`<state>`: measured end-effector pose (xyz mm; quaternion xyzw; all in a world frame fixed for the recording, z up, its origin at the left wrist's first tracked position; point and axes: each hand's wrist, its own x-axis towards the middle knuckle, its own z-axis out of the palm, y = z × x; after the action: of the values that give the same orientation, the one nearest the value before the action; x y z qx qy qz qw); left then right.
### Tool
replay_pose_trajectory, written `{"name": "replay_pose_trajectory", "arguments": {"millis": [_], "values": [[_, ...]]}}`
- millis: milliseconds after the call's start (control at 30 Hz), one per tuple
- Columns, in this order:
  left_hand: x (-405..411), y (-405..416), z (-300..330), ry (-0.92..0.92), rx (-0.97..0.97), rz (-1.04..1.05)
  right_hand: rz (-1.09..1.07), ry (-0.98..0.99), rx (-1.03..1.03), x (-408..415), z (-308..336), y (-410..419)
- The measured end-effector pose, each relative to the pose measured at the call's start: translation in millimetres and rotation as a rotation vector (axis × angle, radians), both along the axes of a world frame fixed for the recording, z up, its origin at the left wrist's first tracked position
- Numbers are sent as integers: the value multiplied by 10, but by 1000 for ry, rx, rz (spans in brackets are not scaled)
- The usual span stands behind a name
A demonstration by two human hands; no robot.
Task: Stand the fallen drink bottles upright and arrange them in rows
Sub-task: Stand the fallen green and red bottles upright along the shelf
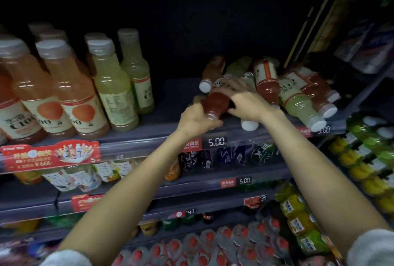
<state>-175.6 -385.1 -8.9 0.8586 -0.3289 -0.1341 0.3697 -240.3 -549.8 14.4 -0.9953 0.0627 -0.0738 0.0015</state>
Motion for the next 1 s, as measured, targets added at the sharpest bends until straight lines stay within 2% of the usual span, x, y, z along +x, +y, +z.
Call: {"name": "replay_pose_trajectory", "arguments": {"millis": [133,233,300,367,433,533,733,867,1000], "values": [[-71,123,-107,-17,-237,211,86,-53,62,40,-52,-93],[-73,190,14,-7,-528,307,121,-175,103,23,-15,-64],[-10,203,171,23,-720,300,135,-246,211,12,82,-5],[47,209,338,63,-883,250,110,-226,332,4,185,106],[82,209,447,43,-944,224,75,-206,488,-1,210,256],[129,268,493,-22,-905,193,55,-329,708,72,80,560],[252,584,93,-236,-659,150,-50,-486,971,265,-182,936],[322,774,-158,-413,-522,227,35,-460,1131,312,-304,1118],[336,886,-225,-628,-424,420,119,-367,1136,443,-330,1295]]}}
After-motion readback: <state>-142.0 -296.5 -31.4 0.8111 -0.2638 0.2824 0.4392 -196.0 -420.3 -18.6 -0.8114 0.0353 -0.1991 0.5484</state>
